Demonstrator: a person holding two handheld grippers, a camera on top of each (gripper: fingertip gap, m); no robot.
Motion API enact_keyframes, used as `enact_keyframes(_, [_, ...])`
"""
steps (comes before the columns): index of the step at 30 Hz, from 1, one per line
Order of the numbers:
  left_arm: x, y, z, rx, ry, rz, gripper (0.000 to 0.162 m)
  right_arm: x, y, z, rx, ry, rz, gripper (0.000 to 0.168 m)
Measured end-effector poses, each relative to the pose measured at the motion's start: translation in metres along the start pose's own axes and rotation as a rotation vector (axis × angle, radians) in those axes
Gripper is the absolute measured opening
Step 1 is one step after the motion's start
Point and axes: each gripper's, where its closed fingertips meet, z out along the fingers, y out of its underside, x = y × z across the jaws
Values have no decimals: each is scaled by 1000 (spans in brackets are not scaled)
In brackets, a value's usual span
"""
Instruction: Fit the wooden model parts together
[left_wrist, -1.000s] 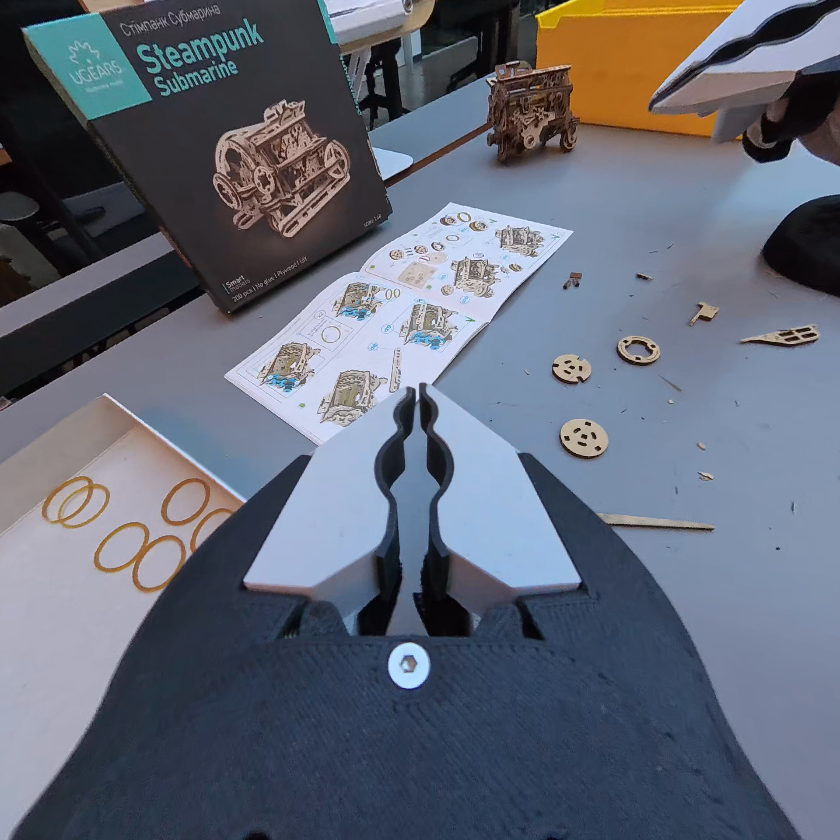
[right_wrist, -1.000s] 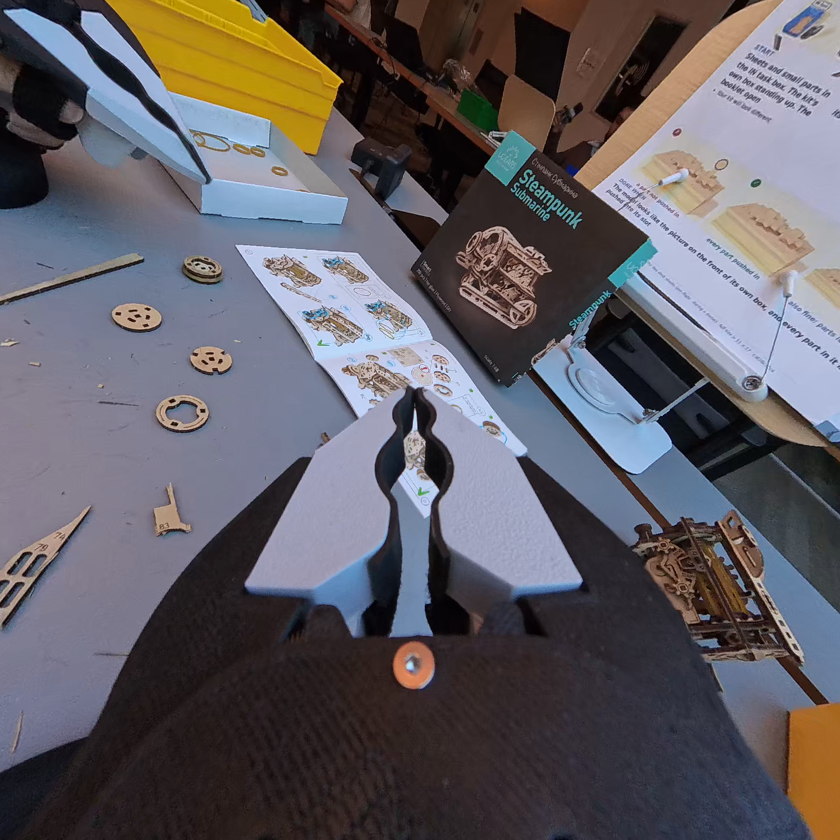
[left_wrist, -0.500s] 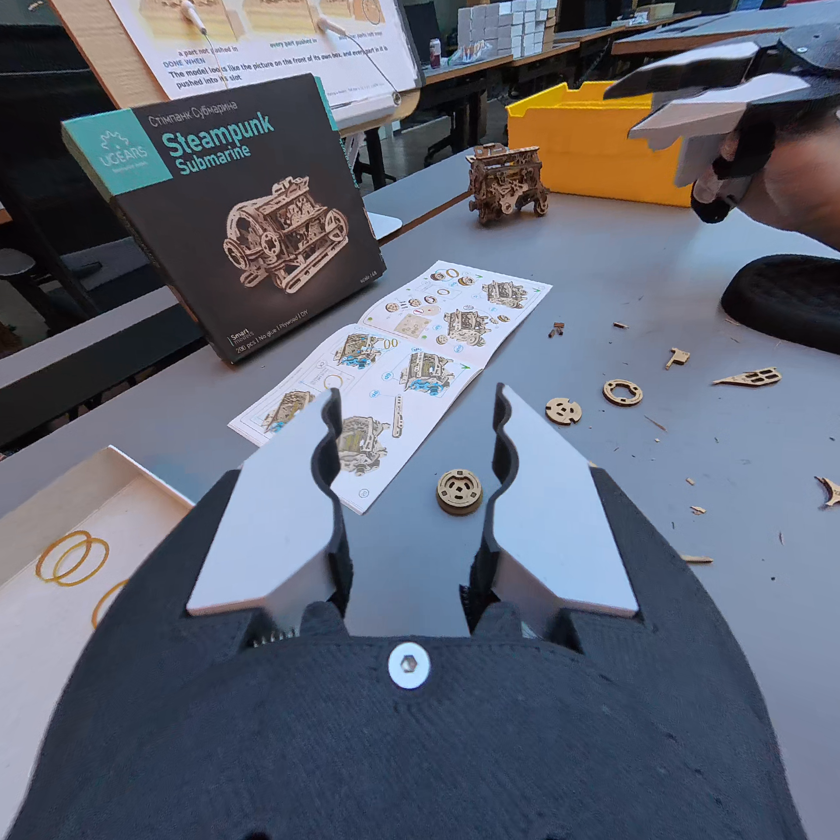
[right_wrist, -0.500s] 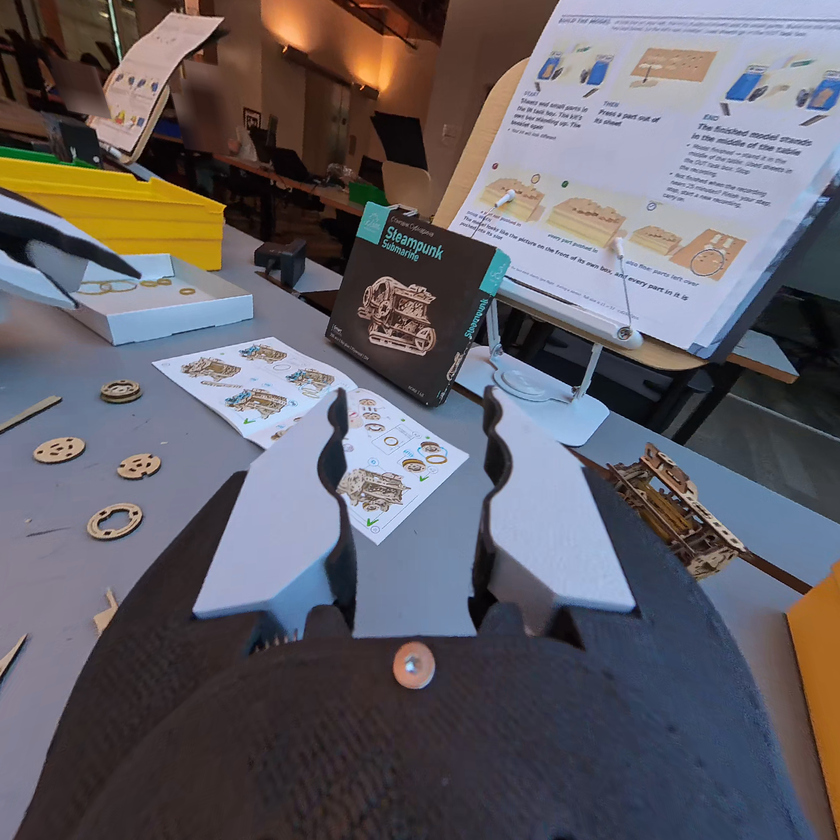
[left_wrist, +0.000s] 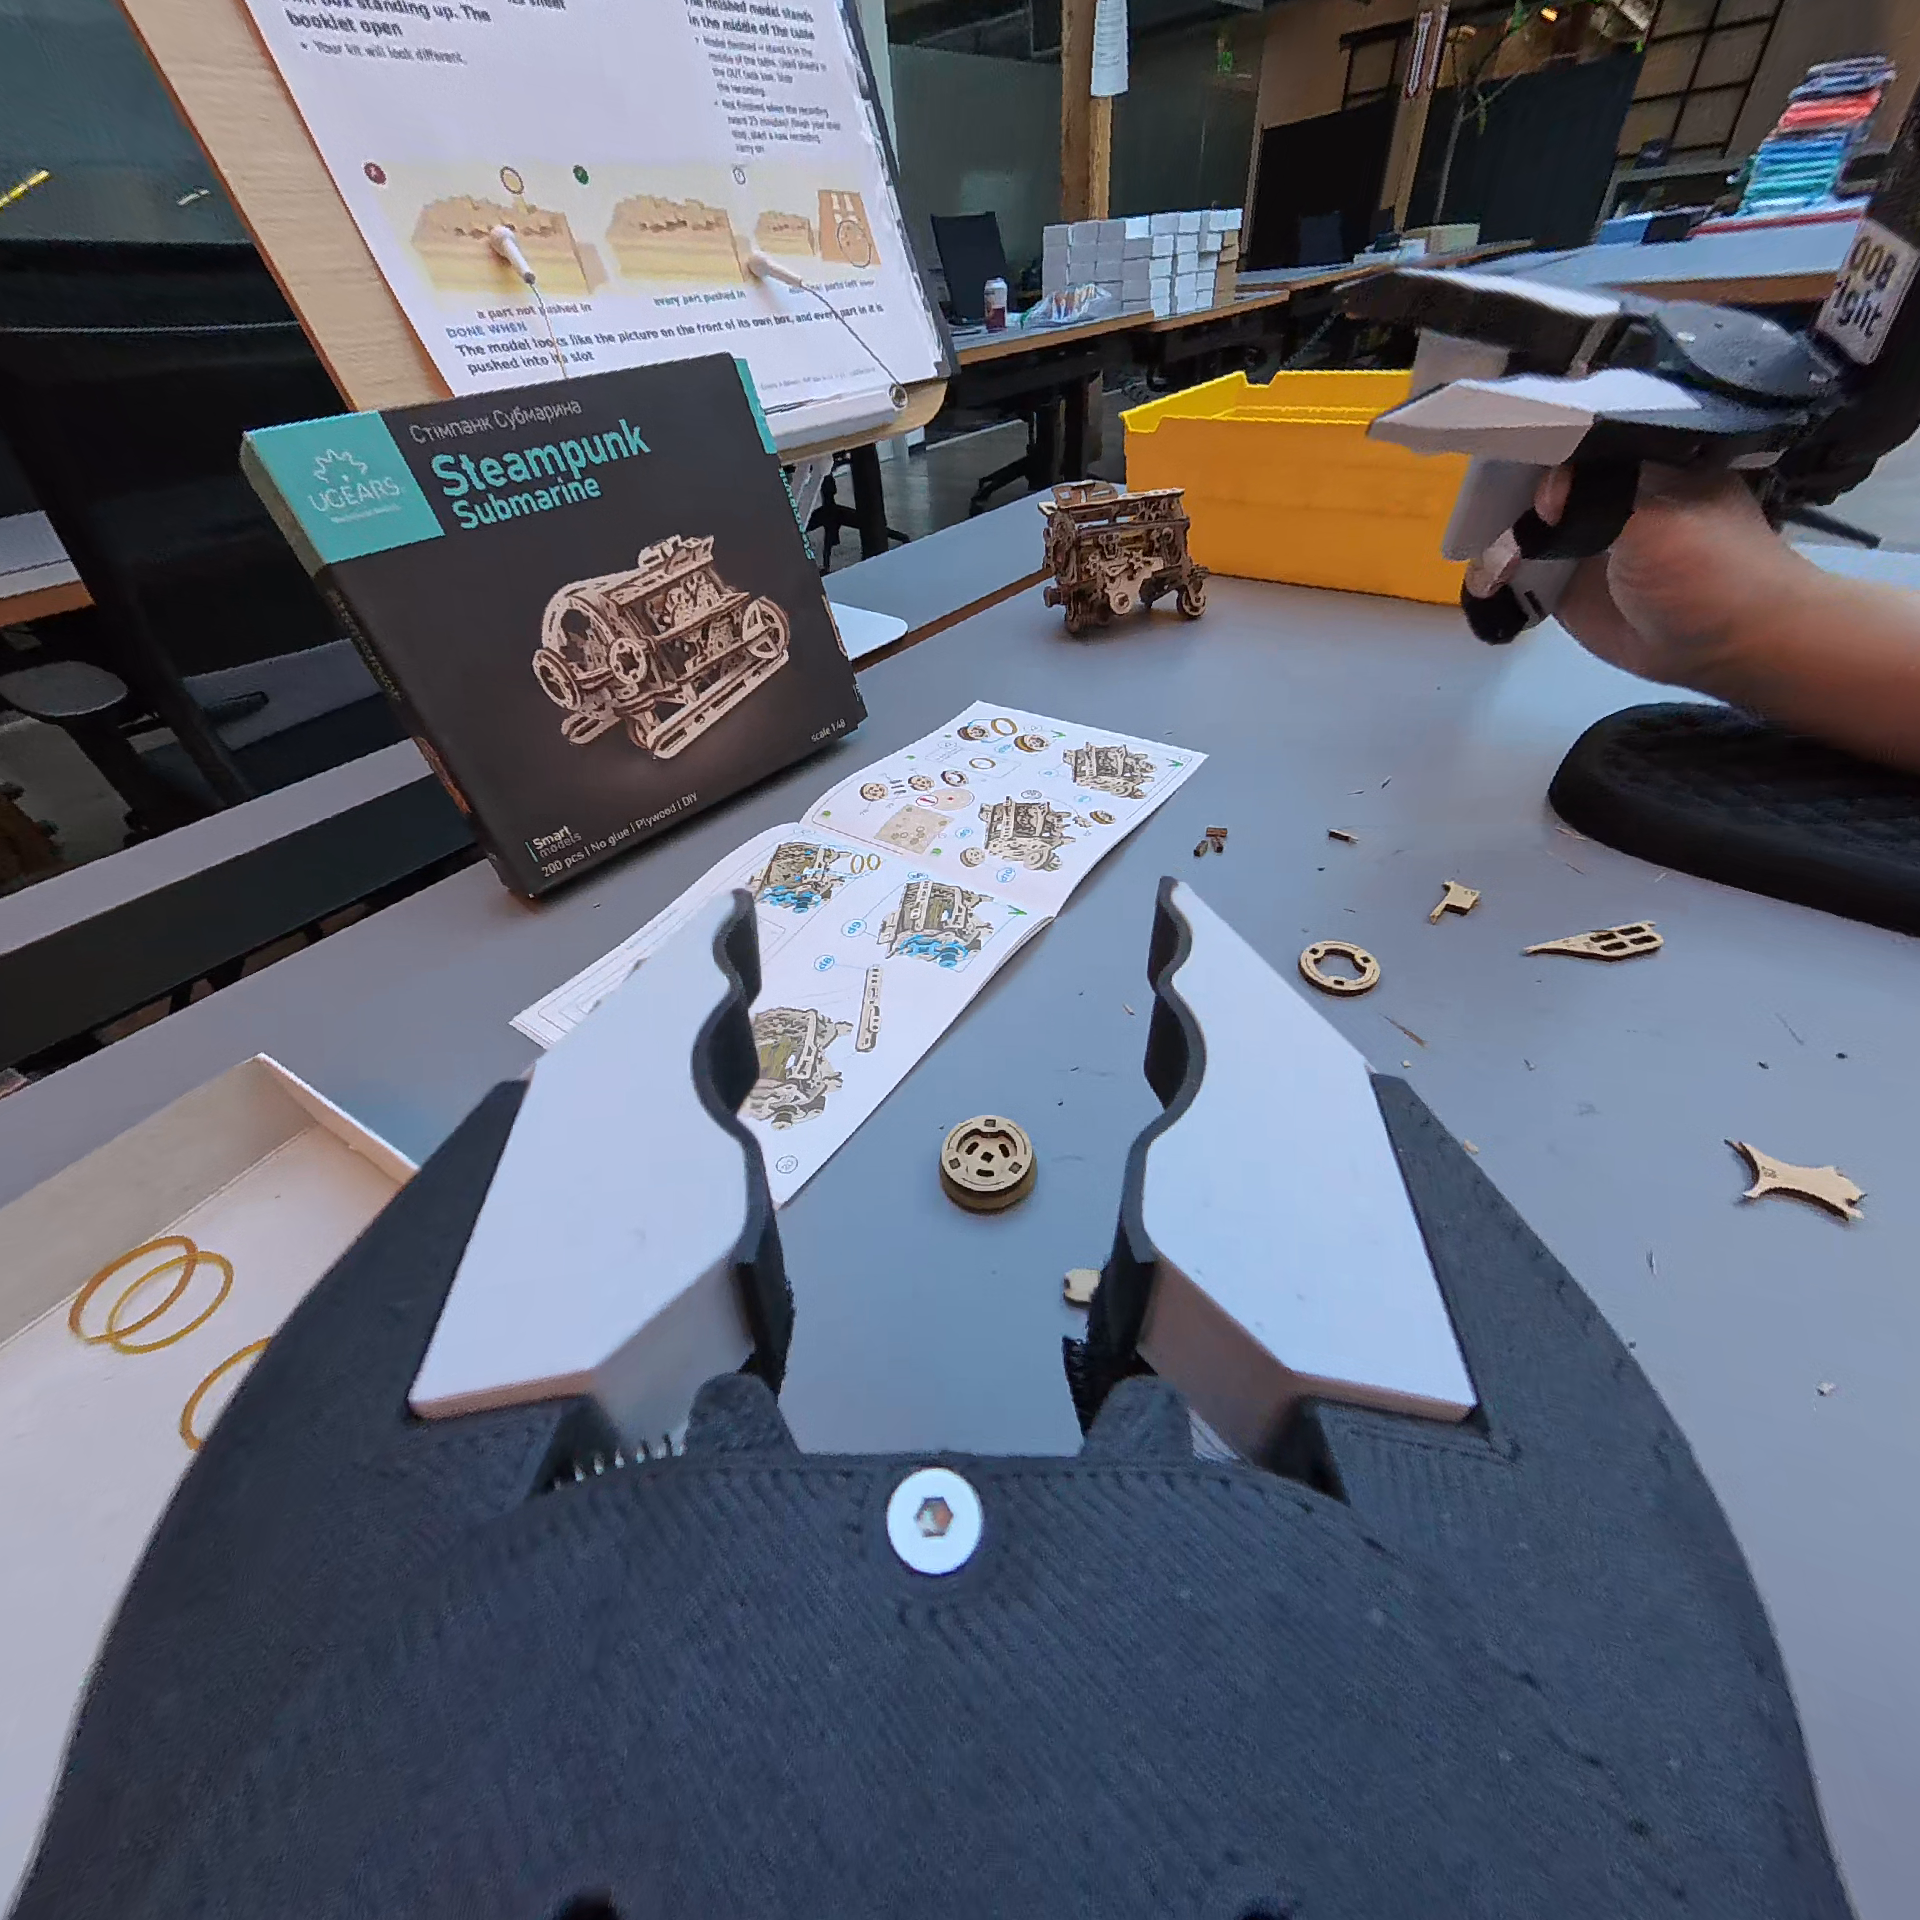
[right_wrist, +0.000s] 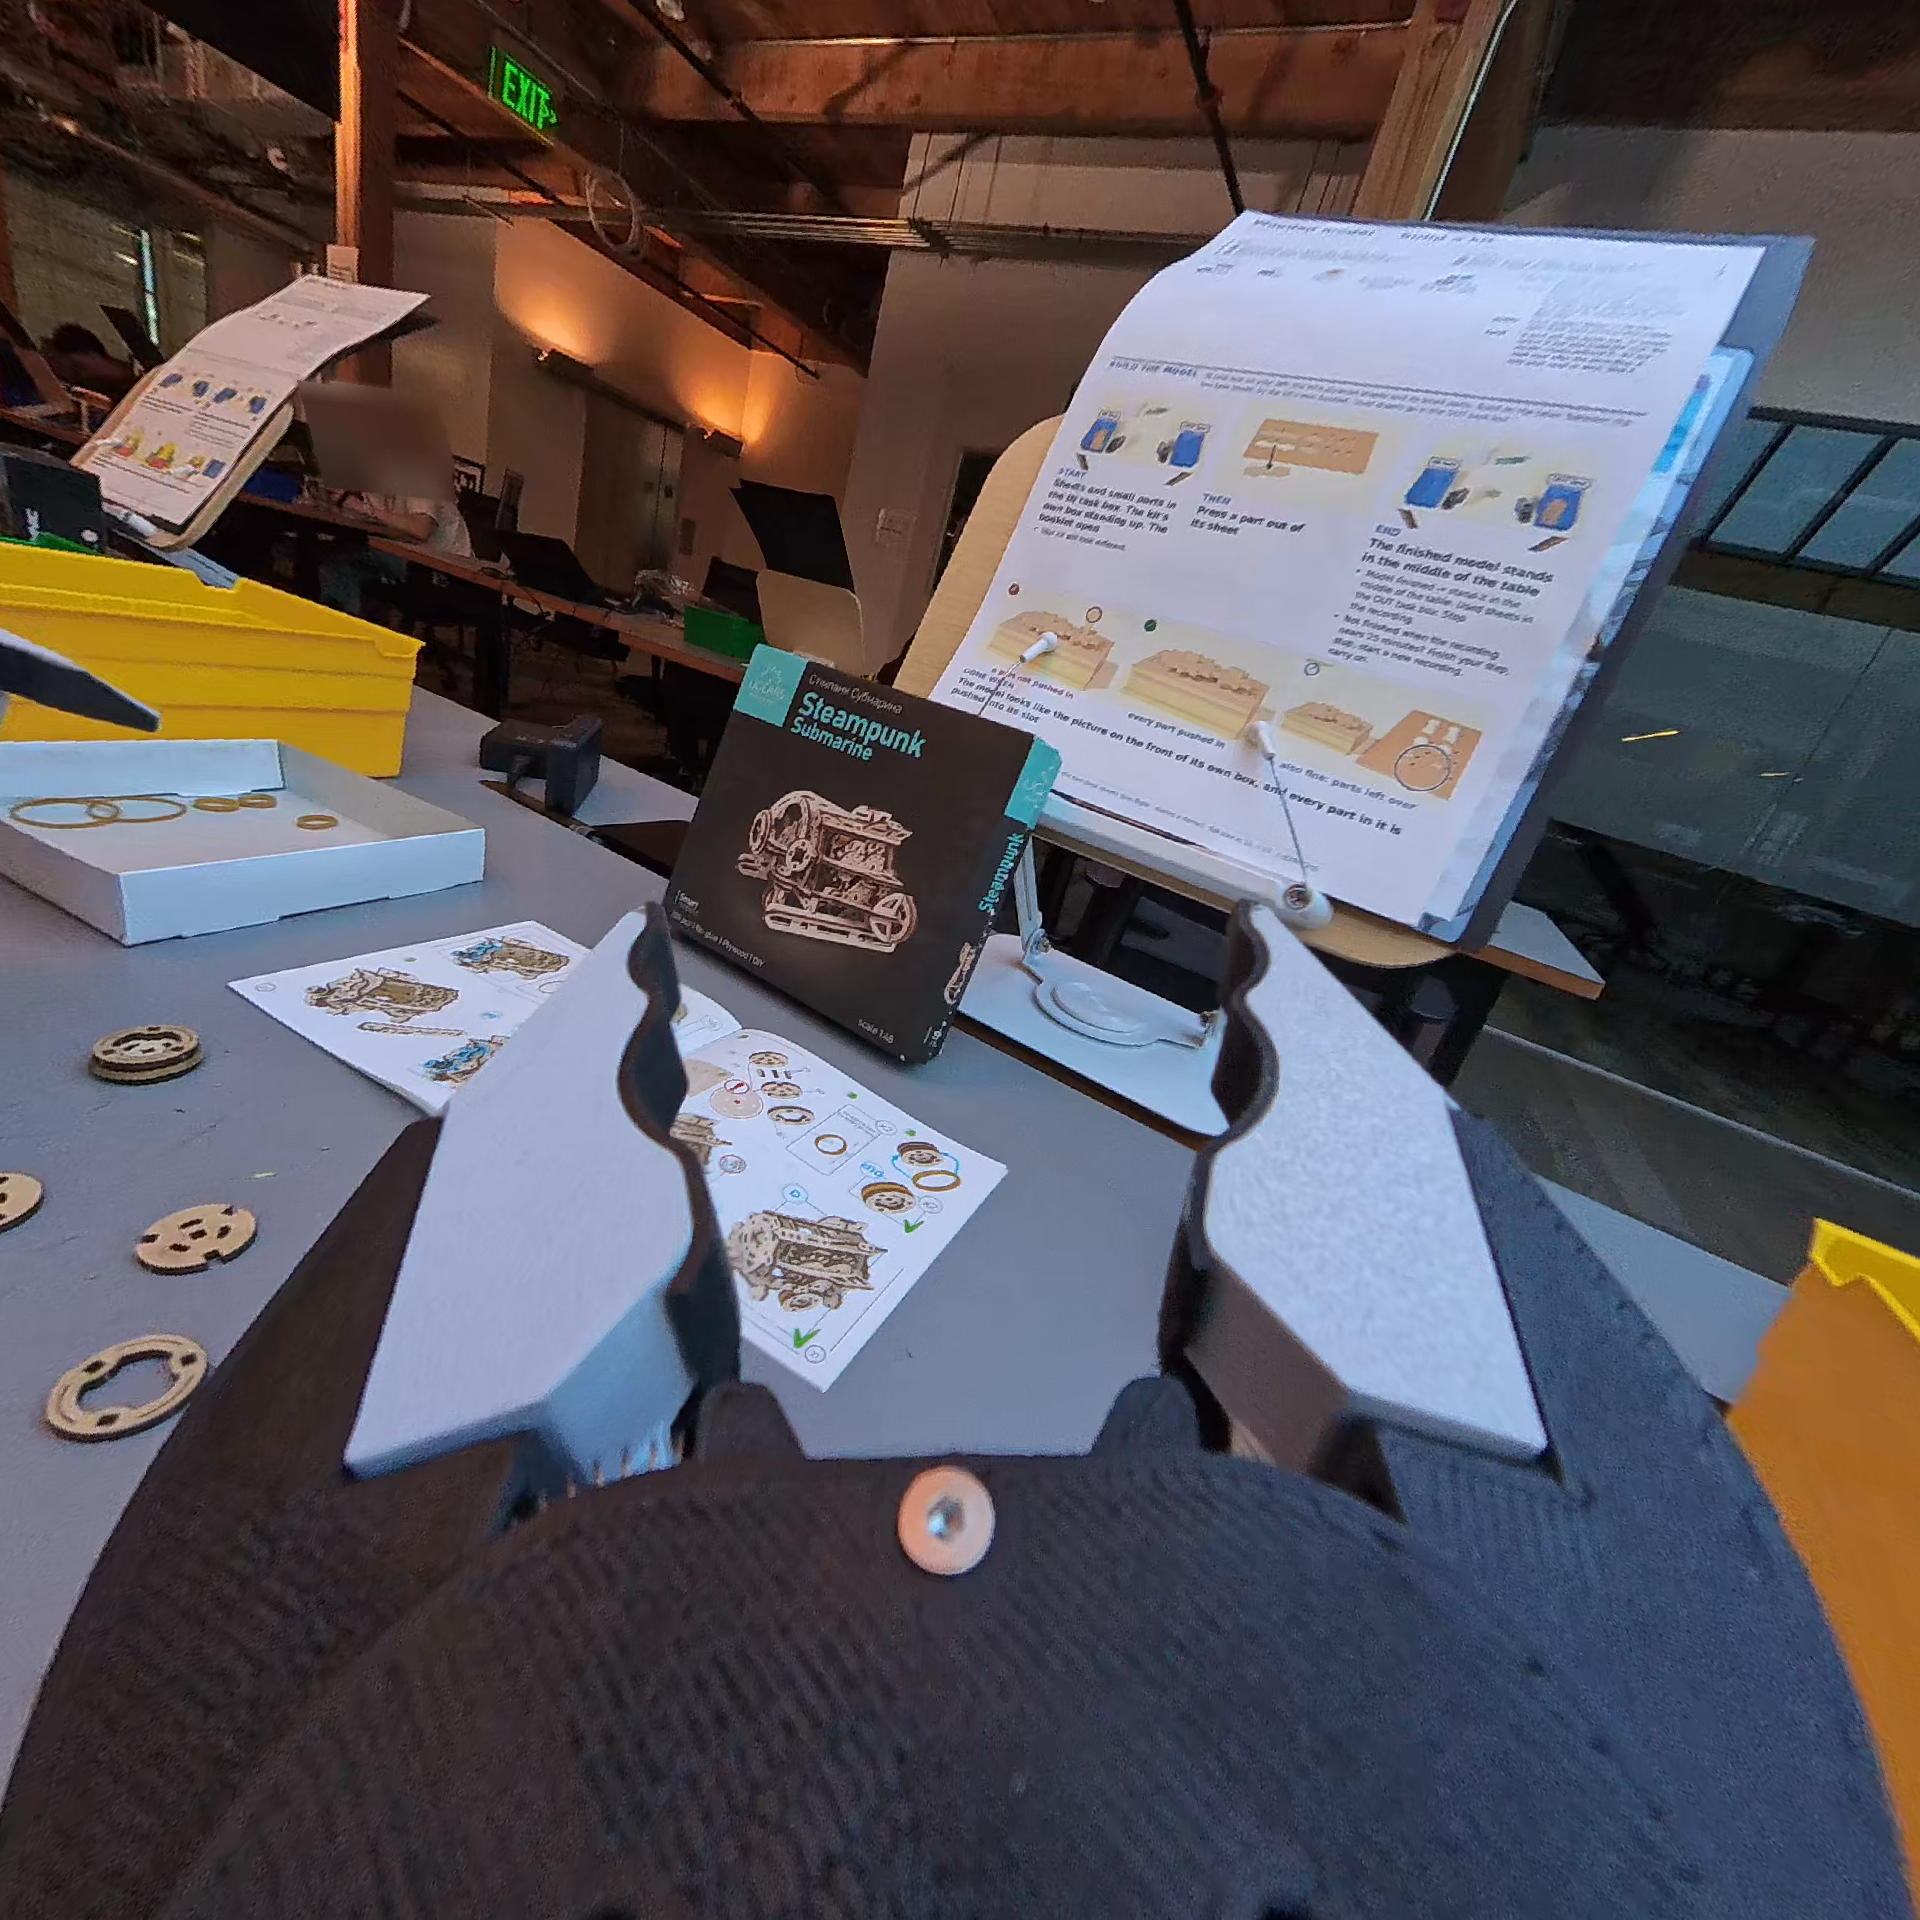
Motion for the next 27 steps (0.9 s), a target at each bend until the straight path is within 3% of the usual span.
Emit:
enact_keyframes(8, [20, 15, 3, -122, 69, 70, 61, -40, 17, 10, -91, -189, 80, 82])
enact_keyframes(12, [29, 14, 0, -128, 127, 64, 40, -66, 12, 6, -89, -331, 98, 85])
enact_keyframes(16, [33, 16, 2, -140, 159, 63, 32, -86, 16, 11, -148, -393, 14, 84])
enact_keyframes(20, [36, -26, 11, -83, 238, 24, 32, -87, -19, 29, -64, -422, -121, 79])
enact_keyframes(24, [22, -99, 27, -62, 240, 204, 35, -72, -71, 62, -15, -474, -248, 61])
enact_keyframes(27, [5, -117, 44, -172, 207, 307, 37, -76, -69, 78, -192, -621, -204, 59])
